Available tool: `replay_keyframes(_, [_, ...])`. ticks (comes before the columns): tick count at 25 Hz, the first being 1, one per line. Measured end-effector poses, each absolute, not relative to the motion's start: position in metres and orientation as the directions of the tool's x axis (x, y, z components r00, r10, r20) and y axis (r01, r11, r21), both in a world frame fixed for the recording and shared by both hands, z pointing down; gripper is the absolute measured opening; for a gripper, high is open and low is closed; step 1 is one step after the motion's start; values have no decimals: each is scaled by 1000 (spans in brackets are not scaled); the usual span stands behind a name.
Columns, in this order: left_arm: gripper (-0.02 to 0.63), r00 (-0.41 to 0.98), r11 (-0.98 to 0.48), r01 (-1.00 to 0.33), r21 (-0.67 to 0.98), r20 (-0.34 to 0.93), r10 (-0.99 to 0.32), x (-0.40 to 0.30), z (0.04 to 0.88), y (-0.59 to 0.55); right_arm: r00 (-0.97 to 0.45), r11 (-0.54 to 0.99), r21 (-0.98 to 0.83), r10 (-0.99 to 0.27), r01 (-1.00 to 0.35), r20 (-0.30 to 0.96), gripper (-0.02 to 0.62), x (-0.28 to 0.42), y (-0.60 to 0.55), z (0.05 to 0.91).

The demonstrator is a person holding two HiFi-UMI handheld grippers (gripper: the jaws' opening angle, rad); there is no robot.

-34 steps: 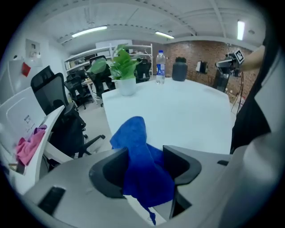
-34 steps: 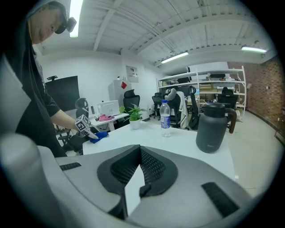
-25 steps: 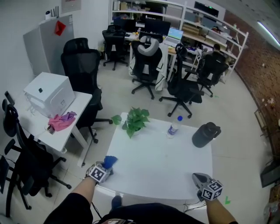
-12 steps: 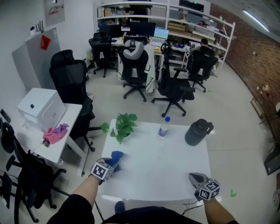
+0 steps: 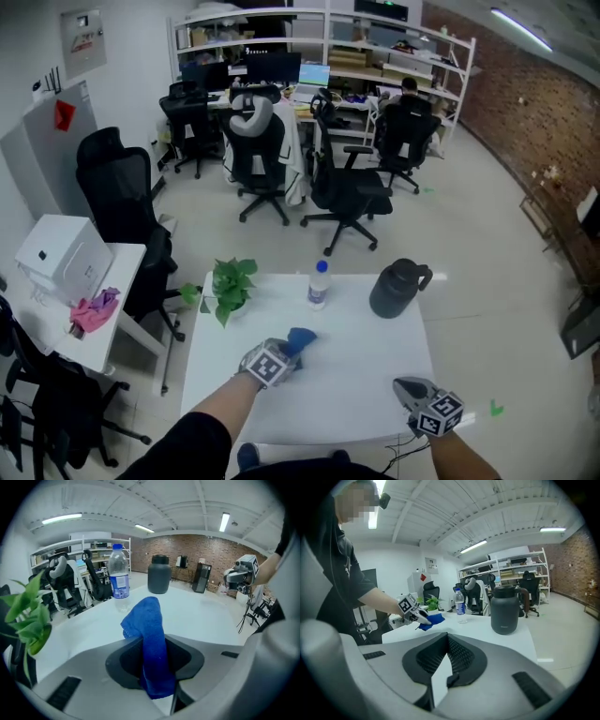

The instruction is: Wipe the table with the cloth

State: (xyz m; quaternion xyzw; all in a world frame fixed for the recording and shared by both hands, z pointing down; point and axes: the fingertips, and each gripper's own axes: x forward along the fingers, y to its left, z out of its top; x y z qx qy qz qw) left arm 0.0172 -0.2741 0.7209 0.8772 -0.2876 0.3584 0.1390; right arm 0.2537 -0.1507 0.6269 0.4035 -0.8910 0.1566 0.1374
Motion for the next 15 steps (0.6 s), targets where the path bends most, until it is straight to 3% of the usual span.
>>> replay_keyframes(7, [106, 524, -834, -552, 11, 782, -338, 79, 768, -289, -620, 598, -189, -689, -779, 376, 14, 276, -158, 635])
replay_keyframes(15, [103, 503, -827, -562, 31, 806, -312, 83, 797, -288, -633, 602, -210, -686, -771, 359, 14, 272, -162, 641])
